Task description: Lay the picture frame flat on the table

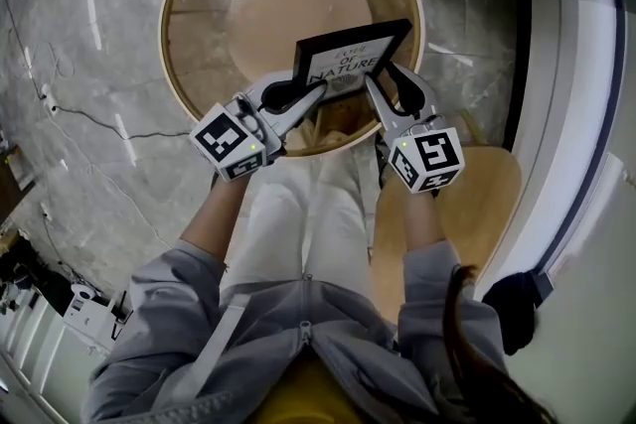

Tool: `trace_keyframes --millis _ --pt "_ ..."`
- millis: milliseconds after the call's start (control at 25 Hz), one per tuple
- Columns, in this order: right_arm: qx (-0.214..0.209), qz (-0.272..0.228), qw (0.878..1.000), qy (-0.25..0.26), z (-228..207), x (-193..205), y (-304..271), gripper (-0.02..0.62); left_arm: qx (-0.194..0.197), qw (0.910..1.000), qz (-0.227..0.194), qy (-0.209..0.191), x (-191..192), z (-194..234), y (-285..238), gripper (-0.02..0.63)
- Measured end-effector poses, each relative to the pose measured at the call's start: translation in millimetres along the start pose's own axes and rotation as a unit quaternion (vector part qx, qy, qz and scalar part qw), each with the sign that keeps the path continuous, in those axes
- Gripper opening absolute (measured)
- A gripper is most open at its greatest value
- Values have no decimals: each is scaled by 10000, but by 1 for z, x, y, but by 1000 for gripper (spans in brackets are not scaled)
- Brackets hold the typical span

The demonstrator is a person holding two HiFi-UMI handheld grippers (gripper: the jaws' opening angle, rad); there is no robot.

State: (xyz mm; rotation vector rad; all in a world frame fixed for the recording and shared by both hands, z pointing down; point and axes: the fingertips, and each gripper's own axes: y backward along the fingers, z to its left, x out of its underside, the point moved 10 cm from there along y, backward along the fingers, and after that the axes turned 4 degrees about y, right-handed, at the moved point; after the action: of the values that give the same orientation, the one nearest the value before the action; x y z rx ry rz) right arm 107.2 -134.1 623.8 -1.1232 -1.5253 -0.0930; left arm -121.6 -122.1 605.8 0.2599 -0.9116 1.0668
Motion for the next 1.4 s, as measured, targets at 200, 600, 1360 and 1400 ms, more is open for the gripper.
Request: trace_keyframes --millis 200,600,1360,1400 --pt "-615 -75 9972 -420 -13 17 -1 142 407 9988 134 229 9 14 -5 14" --pt "-409 -31 9967 -693 -28 37 4 83 463 9980 370 242 27 32 -26 31" --pt "978 443 9807 -1633 -44 74 -8 75 -1347 9736 1544 1004 69 67 -87 256" --pt "1029 476 9787 -1713 -45 76 -9 75 -1465 9703 1630 1026 70 68 -89 266"
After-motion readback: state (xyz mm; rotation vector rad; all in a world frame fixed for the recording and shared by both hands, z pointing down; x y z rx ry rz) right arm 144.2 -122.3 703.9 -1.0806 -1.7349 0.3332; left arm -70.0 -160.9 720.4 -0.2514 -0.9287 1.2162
